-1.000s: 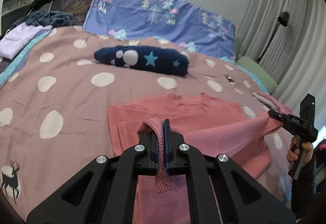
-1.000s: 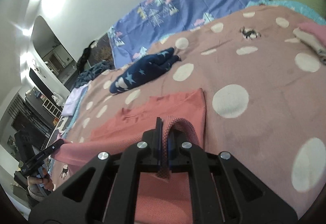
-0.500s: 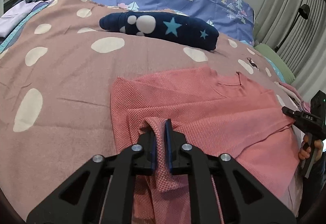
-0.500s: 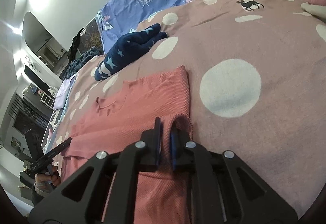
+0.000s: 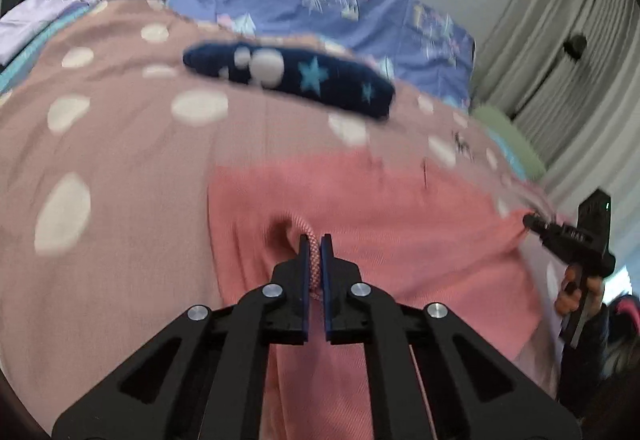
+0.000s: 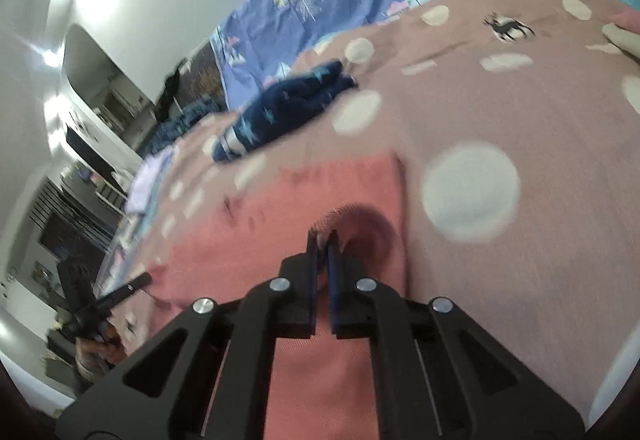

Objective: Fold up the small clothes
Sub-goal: 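Grasp the shirt hem with both grippers and lift it toward the collar, then lay the hem over the collar and open both grippers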

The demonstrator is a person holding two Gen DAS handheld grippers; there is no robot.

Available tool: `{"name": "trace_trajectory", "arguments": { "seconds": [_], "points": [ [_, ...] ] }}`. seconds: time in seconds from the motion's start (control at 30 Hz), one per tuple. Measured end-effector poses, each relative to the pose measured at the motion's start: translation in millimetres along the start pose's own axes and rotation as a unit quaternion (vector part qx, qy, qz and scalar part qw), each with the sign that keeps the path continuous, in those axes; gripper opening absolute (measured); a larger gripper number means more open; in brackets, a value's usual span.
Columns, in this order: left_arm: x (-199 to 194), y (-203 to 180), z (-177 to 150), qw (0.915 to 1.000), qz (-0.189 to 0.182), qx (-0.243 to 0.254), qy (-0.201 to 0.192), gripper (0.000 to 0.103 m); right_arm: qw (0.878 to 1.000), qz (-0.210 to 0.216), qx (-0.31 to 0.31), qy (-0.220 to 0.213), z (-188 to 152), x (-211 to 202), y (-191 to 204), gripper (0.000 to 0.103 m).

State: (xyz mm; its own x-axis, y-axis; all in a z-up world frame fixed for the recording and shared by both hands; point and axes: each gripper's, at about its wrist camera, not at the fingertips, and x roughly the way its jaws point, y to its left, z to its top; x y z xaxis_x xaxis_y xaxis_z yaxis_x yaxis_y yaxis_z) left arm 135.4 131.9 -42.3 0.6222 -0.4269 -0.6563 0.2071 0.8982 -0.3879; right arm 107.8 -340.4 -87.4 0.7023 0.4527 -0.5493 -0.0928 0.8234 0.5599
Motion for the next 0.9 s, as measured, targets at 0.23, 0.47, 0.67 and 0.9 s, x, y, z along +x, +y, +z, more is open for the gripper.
{"name": "trace_trajectory", "arguments": {
  "seconds": [0.23, 0.47, 0.67, 0.9],
  "points": [
    [32.0, 17.6, 34.1, 0.9940, 0.100, -0.022, -0.037, 0.042, 0.998, -0.024, 0.063, -0.005, 37.1, 35.4, -25.9, 0.034],
    [42.8, 10.3, 22.7, 0.9963, 0.073, 0.045, -0.012, 0.049, 0.999, -0.040, 0.000, 0.001, 28.2, 29.6, -29.5, 0.034],
    [68.5, 12.6, 20.6, 0.9936, 0.085, 0.071, 0.021, 0.048, 0.997, -0.064, -0.040, 0.025, 25.6, 49.7, -26.6, 0.034],
    [61.5, 9.0, 30.9, 0.9960, 0.055, 0.071, -0.006, 0.002, 0.995, -0.092, -0.043, 0.015, 22.8, 47.4, -23.1, 0.007]
  ]
}}
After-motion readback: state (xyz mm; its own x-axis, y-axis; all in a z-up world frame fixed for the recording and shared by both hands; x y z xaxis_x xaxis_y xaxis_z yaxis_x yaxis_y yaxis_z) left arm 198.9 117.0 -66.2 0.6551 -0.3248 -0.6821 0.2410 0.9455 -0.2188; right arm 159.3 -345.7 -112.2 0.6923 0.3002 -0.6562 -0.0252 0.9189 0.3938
